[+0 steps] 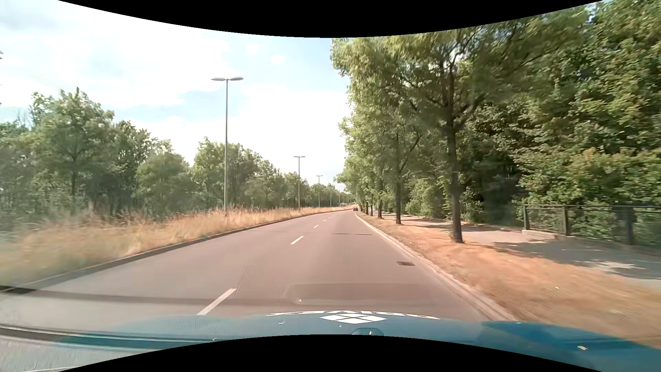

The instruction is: Follow the waypoints while adhering to traffic rules and regulations

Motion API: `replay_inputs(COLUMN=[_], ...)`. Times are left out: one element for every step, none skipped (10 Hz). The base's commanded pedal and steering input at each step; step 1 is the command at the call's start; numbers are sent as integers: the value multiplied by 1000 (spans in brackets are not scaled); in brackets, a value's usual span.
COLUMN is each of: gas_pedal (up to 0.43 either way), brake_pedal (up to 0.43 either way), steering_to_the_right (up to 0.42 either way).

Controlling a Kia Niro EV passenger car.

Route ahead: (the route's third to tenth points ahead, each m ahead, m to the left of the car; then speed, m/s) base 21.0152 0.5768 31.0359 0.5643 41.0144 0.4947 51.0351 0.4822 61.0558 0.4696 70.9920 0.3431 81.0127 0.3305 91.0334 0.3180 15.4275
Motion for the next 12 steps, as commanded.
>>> replay_inputs(gas_pedal=[150, 150, 150, 150, 150, 150, 150, 150, 150, 150, 150, 150], brake_pedal=[0, 0, 0, 0, 0, 0, 0, 0, 0, 0, 0, 0], steering_to_the_right=[-4, -3, -3, -2, -2, -2, -1, 0, 0, 1, 1, 1])
